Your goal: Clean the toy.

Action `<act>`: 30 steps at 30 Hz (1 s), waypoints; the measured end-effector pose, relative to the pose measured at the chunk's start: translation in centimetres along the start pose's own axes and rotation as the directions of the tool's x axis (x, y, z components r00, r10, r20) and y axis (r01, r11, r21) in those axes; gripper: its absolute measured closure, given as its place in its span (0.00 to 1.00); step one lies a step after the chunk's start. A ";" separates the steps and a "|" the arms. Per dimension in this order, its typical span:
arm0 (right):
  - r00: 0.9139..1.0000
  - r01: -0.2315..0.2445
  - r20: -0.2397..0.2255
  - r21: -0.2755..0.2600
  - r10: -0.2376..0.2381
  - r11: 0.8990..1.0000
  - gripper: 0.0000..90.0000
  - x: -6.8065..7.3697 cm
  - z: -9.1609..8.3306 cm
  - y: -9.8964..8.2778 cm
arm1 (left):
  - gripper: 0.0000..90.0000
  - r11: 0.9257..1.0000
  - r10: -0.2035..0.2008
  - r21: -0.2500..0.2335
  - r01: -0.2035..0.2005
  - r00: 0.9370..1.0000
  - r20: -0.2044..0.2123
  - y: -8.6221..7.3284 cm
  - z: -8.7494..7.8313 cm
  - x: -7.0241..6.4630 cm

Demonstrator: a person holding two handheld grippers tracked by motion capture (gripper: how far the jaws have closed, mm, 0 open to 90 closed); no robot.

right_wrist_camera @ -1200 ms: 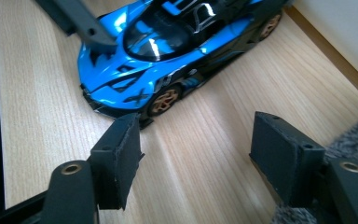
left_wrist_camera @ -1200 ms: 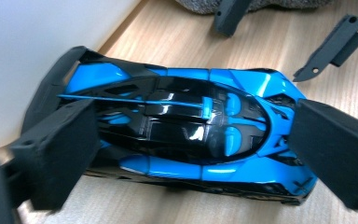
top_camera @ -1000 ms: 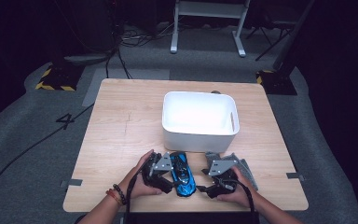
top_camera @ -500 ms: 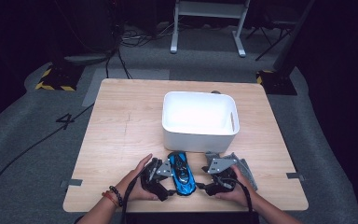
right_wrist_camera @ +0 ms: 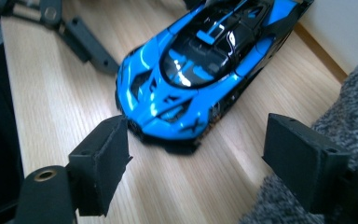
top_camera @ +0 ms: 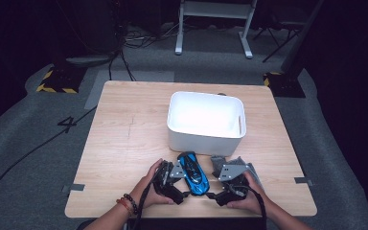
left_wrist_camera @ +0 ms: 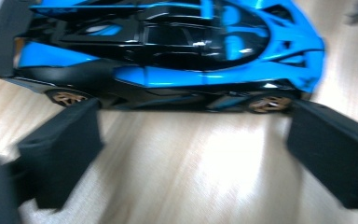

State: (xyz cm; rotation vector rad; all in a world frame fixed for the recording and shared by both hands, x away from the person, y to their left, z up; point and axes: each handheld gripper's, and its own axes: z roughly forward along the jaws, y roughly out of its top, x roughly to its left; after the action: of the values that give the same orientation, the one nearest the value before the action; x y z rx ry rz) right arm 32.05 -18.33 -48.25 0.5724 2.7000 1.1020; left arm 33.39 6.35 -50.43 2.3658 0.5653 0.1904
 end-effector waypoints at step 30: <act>0.998 -0.046 0.037 0.019 0.046 0.999 0.16 1.9 3.4 1.0 | 0.18 0.996 -0.051 -0.078 0.052 0.999 0.007 -1.1 -3.1 3.6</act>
State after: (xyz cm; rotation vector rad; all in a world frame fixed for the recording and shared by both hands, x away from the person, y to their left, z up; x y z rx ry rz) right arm 31.63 -14.73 -49.98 0.6548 2.6822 1.0659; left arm 35.35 10.56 -48.87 2.2725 0.6049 0.1796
